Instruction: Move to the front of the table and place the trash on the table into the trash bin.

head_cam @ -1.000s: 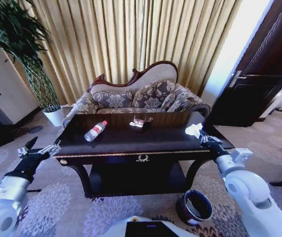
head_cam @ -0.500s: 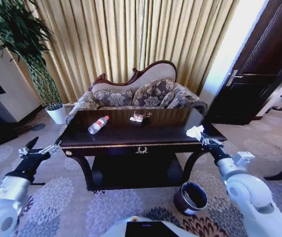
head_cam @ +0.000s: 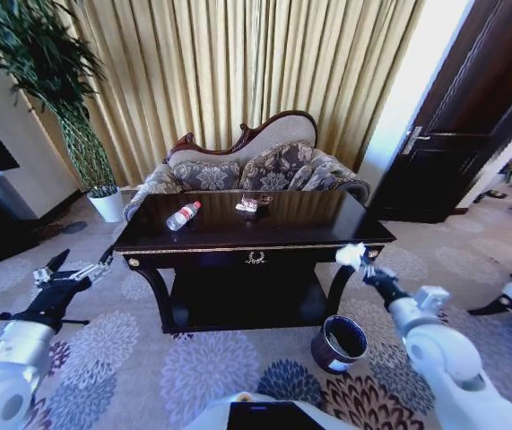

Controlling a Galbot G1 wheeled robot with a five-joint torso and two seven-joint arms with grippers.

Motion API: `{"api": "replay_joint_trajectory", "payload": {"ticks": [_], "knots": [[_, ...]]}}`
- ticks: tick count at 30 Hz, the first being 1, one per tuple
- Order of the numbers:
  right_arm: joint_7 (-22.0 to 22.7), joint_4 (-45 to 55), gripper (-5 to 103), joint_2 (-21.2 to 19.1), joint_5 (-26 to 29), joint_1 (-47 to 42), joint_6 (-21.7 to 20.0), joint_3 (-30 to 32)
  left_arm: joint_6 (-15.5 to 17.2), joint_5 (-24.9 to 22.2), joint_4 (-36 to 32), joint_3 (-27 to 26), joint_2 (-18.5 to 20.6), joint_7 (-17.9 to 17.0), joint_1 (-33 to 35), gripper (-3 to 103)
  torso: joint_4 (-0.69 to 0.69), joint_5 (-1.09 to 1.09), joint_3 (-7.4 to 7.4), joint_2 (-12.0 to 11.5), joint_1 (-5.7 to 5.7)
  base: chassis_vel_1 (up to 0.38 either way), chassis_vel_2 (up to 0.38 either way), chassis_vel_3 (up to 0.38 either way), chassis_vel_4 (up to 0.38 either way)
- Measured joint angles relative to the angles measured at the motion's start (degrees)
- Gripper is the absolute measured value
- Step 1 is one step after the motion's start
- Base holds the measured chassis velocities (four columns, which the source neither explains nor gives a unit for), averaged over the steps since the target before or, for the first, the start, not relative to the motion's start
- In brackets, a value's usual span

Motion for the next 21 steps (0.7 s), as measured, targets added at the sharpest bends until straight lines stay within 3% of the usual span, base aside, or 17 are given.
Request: {"api": "replay_joint_trajectory", "payload": {"ticks": [5, 8, 9, 13, 21], "knots": [[-0.77, -11.04, 0, 1.69, -3.14, 1.19, 1.65, -3.26, -0.04, 0.03, 0.0, 0.05, -0.51, -0.01, 0.01, 100, 0.01, 0.01, 0.02, -0.01, 0.03, 0.0, 0.0, 0.0, 0.0], [-1.81, -24.45, 0, 2.76, -8.62, 5.33, 4.03, -5.49, -0.06, -0.04, 0.0, 0.19, -1.03, -0.05, -0.3, 100, 0.0, 0.03, 0.02, -0.02, 0.03, 0.0, 0.0, 0.0, 0.0], [-1.81, -24.45, 0, 2.76, -8.62, 5.33, 4.03, -5.49, -0.06, -0.04, 0.0, 0.19, -1.03, -0.05, -0.3, 100, 0.0, 0.03, 0.02, -0.02, 0.03, 0.0, 0.0, 0.0, 0.0], [-1.84, -39.94, 0, 2.98, -12.19, 12.45, 6.79, -6.87, -0.04, -0.2, 0.0, 0.36, -1.57, -0.2, -0.48, 100, 0.03, 0.01, 0.01, -0.01, 0.02, 0.0, 0.0, 0.0, 0.0], [-1.4, -54.6, 0, 2.86, -16.5, 20.25, 8.31, -7.39, -0.05, -0.11, 0.0, 0.4, -1.93, 0.06, -0.16, 100, 0.03, 0.01, 0.01, -0.01, 0.02, 0.0, 0.0, 0.0, 0.0]]}}
